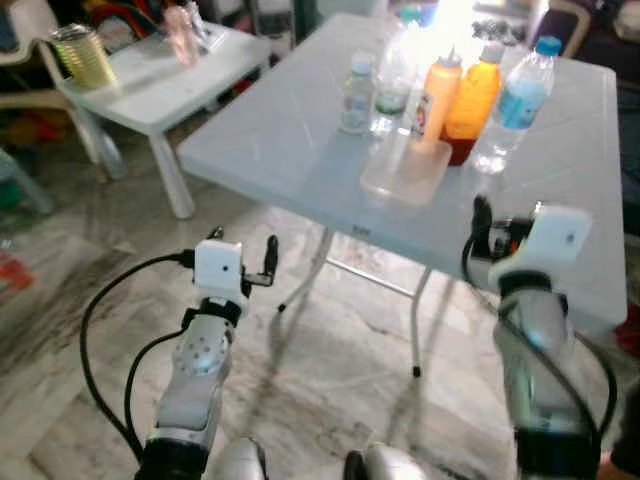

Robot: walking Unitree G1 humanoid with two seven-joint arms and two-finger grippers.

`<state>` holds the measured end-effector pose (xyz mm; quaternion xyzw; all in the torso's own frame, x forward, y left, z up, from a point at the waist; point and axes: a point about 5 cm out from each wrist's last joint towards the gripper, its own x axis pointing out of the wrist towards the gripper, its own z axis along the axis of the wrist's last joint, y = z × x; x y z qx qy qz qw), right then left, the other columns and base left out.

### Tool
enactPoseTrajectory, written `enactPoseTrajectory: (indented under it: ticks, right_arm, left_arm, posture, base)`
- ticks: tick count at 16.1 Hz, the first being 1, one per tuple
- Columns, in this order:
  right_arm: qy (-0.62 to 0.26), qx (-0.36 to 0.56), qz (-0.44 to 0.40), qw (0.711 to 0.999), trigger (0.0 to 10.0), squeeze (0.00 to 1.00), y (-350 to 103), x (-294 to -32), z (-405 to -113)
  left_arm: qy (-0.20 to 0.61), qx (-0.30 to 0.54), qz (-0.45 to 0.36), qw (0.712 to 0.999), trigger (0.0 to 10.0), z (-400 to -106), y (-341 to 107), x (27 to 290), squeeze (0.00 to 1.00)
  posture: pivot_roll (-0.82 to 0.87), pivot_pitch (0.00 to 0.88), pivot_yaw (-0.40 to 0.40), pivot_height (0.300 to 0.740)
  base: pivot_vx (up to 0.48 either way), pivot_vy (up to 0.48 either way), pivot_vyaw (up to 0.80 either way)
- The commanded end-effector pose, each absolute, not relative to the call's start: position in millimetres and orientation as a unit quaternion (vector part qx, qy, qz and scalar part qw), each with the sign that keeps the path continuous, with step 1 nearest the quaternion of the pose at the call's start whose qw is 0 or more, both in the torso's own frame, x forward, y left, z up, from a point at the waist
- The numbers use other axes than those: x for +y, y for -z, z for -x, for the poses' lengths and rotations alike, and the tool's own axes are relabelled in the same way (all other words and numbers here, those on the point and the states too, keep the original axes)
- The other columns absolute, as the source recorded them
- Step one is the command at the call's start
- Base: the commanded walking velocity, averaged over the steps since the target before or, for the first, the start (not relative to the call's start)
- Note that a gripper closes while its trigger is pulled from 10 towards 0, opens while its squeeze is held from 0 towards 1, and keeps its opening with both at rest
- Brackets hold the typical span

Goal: Restocking fridge

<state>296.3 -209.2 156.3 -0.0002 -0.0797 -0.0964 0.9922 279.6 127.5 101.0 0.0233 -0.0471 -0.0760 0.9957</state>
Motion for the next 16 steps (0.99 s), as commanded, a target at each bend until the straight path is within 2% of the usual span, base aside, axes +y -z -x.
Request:
enactPoseTrajectory:
  ticks: [1, 6, 8, 10, 12, 16]
  right_arm:
    - [0.104, -0.073, -0.009, 0.992, 10.0, 0.00, -154.5, -218.0, -300.1]
    - [0.072, -0.081, -0.017, 0.994, 10.0, 0.00, -161.5, -221.7, -320.4]
    - [0.070, -0.088, 0.004, 0.994, 10.0, 0.00, -160.9, -218.4, -312.7]
    - [0.086, -0.088, 0.001, 0.992, 10.0, 0.00, -152.5, -213.0, -292.9]
    - [0.065, -0.094, 0.034, 0.993, 10.0, 0.00, -145.0, -196.3, -270.5]
    - [0.078, -0.052, 0.012, 0.996, 10.0, 0.00, -121.2, -184.8, -248.0]
  left_arm:
    - [0.079, -0.047, -0.027, 0.995, 10.0, -277.9, -101.9, 128.0, 0.00]
    - [0.071, -0.045, -0.035, 0.996, 10.0, -276.7, -104.2, 133.5, 0.00]
    - [0.054, -0.040, -0.045, 0.997, 10.0, -276.5, -103.8, 137.2, 0.00]
    - [0.058, -0.038, -0.047, 0.996, 10.0, -269.2, -100.5, 144.6, 0.00]
    - [0.039, -0.027, -0.058, 0.997, 10.0, -258.6, -93.6, 157.5, 0.00]
    - [0.044, -0.031, -0.084, 0.995, 10.0, -254.5, -94.2, 162.4, 0.00]
  posture:
    - [0.07, 0.134, -0.002, 0.740]
    - [0.10, 0.141, -0.001, 0.740]
    - [0.10, 0.140, -0.001, 0.740]
    - [0.09, 0.128, -0.002, 0.740]
    - [0.08, 0.102, 0.002, 0.740]
    - [0.11, 0.073, 0.004, 0.740]
  base:
    - [0.000, 0.000, 0.00]
    - [0.000, 0.000, 0.00]
    - [0.000, 0.000, 0.00]
    - [0.000, 0.000, 0.00]
    - [0.000, 0.000, 0.00]
    - [0.000, 0.000, 0.00]
